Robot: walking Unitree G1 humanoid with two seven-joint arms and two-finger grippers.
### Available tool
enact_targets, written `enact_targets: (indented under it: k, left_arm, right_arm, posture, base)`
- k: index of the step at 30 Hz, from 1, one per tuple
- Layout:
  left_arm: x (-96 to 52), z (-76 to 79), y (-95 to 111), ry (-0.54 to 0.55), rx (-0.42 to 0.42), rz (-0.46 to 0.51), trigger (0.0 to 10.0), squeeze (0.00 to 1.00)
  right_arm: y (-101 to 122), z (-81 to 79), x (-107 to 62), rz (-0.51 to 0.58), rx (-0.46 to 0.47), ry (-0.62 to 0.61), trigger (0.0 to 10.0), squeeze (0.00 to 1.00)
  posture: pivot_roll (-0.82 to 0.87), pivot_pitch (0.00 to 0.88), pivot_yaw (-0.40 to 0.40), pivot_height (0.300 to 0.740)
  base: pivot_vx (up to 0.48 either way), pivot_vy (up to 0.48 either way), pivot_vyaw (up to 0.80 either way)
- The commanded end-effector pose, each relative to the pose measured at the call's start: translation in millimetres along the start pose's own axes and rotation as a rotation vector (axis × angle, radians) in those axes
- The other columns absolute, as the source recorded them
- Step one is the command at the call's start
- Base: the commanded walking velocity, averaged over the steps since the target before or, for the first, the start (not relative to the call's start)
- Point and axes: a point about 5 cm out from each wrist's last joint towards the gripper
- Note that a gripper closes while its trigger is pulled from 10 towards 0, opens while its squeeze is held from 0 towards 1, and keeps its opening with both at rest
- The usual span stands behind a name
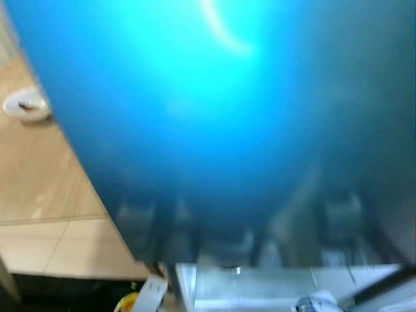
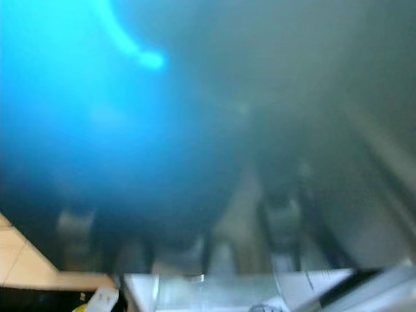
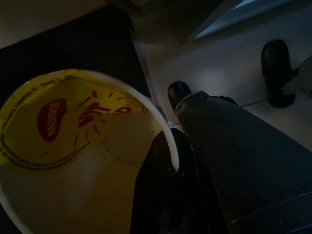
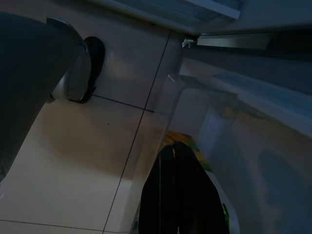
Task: Restocking fridge
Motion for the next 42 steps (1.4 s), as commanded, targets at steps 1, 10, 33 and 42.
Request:
enact_targets:
  k: [1,10,33,42]
  left_arm:
    - [-0.2,4.9,-13.5,-0.011,-0.001,-0.049,10.0,0.00]
    - [-0.3,4.1,-13.9,-0.003,0.013,-0.056,10.0,0.00]
    - [-0.1,3.8,-12.3,0.003,0.050,-0.057,10.0,0.00]
    - [-0.1,4.1,-12.3,0.000,0.049,-0.059,10.0,0.00]
  right_arm:
    - [-1.6,-1.4,0.1,-0.004,0.001,0.006,10.0,0.00]
    - [-3.6,0.1,-0.3,-0.007,-0.010,0.007,10.0,0.00]
    - [0.8,0.7,-0.1,0.002,-0.023,0.003,10.0,0.00]
    - [-1.8,2.4,-0.5,-0.003,-0.023,0.002,10.0,0.00]
  posture:
    - [-0.02,0.000,-0.057,0.740]
    - [-0.02,0.000,-0.056,0.740]
    - [-0.02,0.000,-0.059,0.740]
    - [-0.02,0.000,-0.060,0.740]
  base:
    - [0.000,0.000,0.00]
    - [0.000,0.000,0.00]
    - [-0.253,0.000,0.00]
    - [-0.294,0.000,0.00]
Point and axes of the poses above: a point about 5 cm out from each wrist's last joint towards the gripper, its own x axis pointing out of the wrist towards the gripper, its own y axis along the axis of the wrist's last joint, z = x × y, and after that the axes turned 3 degrees about -x, right-handed
